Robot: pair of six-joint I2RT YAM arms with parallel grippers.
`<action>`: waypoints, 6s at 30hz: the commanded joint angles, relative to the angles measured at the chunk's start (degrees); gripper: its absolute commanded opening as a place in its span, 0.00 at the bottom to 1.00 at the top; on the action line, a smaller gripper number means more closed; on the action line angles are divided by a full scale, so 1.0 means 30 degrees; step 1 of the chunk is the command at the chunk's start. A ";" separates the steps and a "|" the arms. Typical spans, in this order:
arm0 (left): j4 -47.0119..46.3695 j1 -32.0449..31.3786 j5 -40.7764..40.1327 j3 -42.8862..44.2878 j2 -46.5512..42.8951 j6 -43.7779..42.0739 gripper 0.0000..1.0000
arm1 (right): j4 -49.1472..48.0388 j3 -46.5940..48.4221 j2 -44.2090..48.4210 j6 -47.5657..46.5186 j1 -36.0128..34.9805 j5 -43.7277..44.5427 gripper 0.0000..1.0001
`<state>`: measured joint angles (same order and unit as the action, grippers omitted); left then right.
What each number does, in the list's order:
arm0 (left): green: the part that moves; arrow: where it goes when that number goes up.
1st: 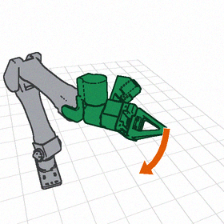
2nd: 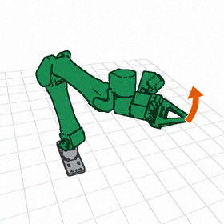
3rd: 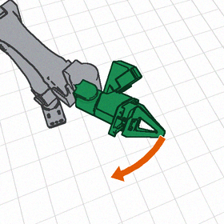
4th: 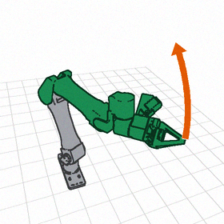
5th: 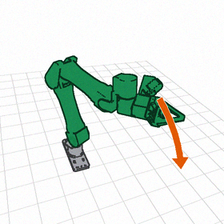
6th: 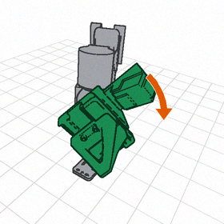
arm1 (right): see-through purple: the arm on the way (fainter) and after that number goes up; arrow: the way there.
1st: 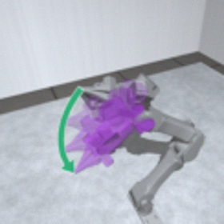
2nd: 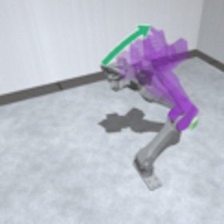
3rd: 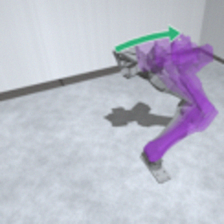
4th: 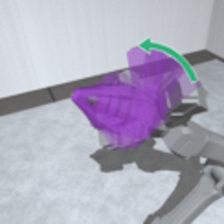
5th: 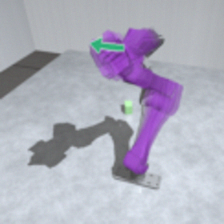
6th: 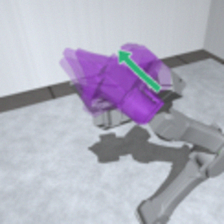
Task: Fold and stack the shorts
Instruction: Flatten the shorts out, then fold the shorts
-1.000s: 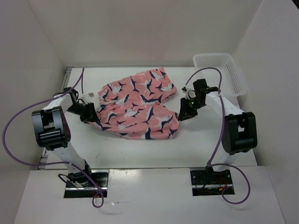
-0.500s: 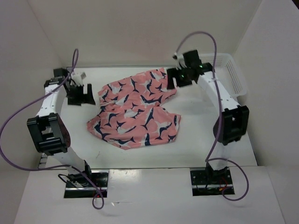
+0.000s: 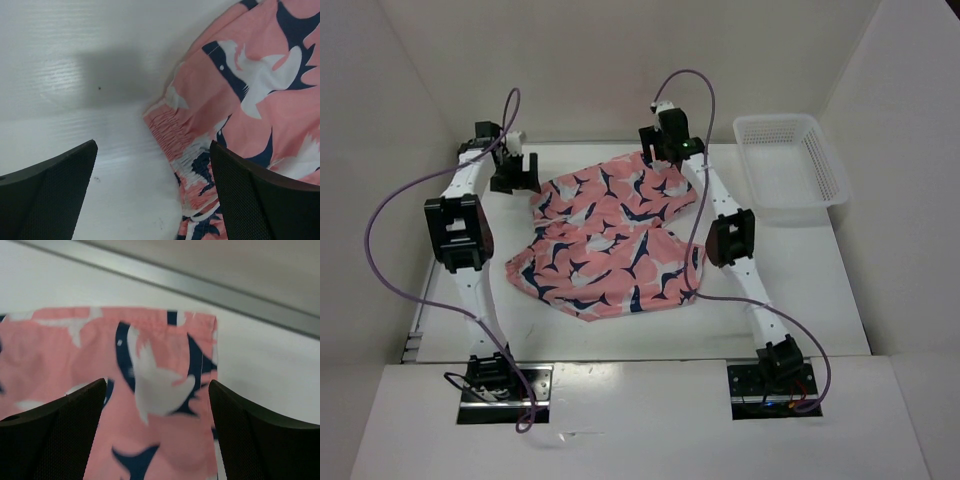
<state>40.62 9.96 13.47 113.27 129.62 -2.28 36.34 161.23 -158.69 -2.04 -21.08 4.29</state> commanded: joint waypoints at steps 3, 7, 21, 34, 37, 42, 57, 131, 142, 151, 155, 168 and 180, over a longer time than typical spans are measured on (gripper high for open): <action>-0.0474 -0.0213 0.0401 0.2667 0.1321 0.0498 1.00 | -0.2147 0.3202 -0.1862 -0.0083 0.0172 0.2113 0.88; -0.0474 -0.0418 0.0782 0.3082 0.2230 0.0703 1.00 | -0.1687 0.3121 -0.2441 0.0769 0.0580 0.1908 0.88; 0.0667 -0.1385 0.2715 0.2058 0.3464 -0.0028 0.72 | 0.2592 0.0371 -0.2390 0.0564 0.0582 -0.0141 0.17; 0.1545 -0.2466 0.1346 0.0472 0.1353 -0.4379 0.00 | 0.2452 -0.2126 0.2773 0.1531 0.0787 -0.0443 0.87; 0.4028 -0.3580 0.0143 0.1119 0.1878 -0.6933 0.00 | 0.2153 0.1907 -0.0053 0.1296 0.0787 0.0555 0.88; 0.4448 -0.3932 0.1482 0.0125 0.1648 -0.8201 0.00 | 0.1488 0.4222 -0.2972 0.1121 0.0787 0.1937 0.88; 0.3510 -0.3992 0.1546 -0.0727 0.1089 -0.5744 0.00 | 0.4263 0.1216 -0.3029 0.1091 0.1724 0.0828 0.57; -0.2991 -0.3409 0.0460 0.0940 -0.4218 -0.1846 0.00 | -0.0665 -0.3870 0.9458 -0.0286 0.1138 -0.1931 0.00; -0.5337 -0.3407 -0.1824 -0.0802 -0.4620 -0.5207 0.00 | 0.6658 0.5979 0.5088 -0.1218 0.0291 -0.2396 0.00; -0.5220 -0.3407 -0.0273 -0.7108 -1.0010 -1.0017 0.00 | 1.2673 0.3265 0.8709 -0.1633 -0.2255 -0.3512 0.00; -0.5015 -0.3407 0.0077 -0.9628 -1.2175 -1.0371 0.00 | 1.2412 -0.1668 1.2512 -0.1459 -0.3752 -0.3512 0.00; -0.4605 -0.3407 0.1859 -1.6250 -1.8358 -1.2507 0.00 | 0.2106 -2.8618 2.8106 -0.0637 -0.5803 -0.2279 0.00; -0.2730 -0.4283 0.1866 -2.0382 -2.1086 -1.6434 0.05 | -0.2298 -3.6279 3.2419 -0.0579 -0.7384 -0.3187 0.00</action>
<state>31.86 -2.02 17.43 53.71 69.54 -46.92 37.04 53.06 -64.14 -3.33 -40.36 -3.95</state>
